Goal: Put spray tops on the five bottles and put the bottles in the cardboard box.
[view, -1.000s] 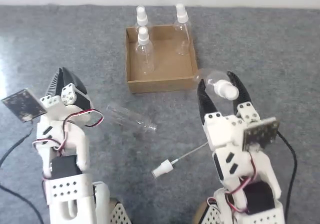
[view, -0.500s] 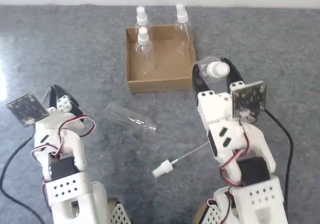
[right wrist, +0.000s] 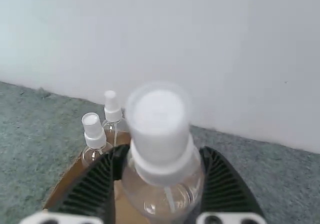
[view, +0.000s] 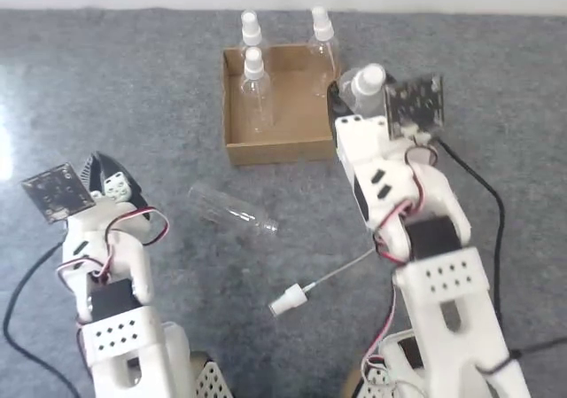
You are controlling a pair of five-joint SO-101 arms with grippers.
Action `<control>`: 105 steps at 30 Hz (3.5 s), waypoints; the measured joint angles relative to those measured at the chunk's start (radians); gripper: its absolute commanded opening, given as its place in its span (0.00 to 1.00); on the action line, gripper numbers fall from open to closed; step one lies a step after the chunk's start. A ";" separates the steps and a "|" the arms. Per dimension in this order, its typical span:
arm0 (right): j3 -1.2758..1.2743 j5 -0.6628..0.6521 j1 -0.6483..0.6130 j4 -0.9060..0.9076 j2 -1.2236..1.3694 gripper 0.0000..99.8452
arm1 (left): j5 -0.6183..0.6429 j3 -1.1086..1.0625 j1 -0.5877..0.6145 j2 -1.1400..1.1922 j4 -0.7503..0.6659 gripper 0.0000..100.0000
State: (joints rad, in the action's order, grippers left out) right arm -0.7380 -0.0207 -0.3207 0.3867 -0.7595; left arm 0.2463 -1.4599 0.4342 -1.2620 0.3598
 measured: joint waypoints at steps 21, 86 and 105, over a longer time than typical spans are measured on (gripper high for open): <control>0.187 0.000 0.000 -0.253 0.532 0.02 | -0.072 -0.097 0.000 0.000 -0.198 0.01; 0.933 0.091 -0.043 0.038 1.293 0.02 | -0.072 -0.097 0.000 0.000 -0.199 0.01; 0.980 0.091 -0.041 0.038 1.330 0.02 | -0.074 -0.097 0.002 0.000 -0.199 0.01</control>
State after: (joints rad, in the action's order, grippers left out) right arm 0.2424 0.0698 -0.3621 0.4250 0.5708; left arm 0.1726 -1.5566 0.4358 -1.2620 0.1603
